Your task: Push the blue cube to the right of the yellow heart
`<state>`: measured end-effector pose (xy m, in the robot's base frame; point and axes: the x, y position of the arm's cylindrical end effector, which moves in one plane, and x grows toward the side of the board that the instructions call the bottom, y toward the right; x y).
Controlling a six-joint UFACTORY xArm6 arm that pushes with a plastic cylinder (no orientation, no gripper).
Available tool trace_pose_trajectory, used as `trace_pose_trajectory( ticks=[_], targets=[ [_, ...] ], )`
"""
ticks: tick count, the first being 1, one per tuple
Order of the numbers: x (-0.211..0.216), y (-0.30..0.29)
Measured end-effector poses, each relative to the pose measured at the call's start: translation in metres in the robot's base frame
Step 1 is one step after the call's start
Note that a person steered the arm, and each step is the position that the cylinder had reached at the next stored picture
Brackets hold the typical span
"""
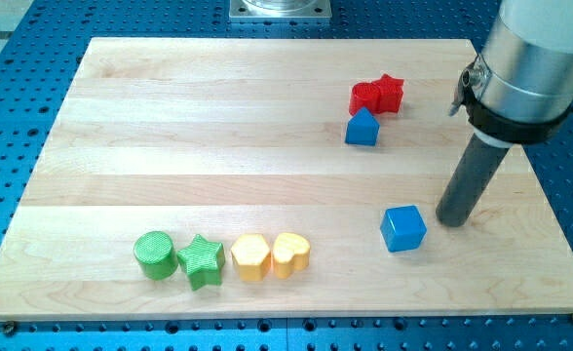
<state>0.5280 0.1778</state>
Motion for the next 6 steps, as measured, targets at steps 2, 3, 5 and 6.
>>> trace_pose_trajectory(
  ticks=[2,3,5,6],
  targets=[
    [0.008,-0.075],
    [0.033,-0.083],
    [0.068,-0.054],
    [0.086,-0.065]
  ],
)
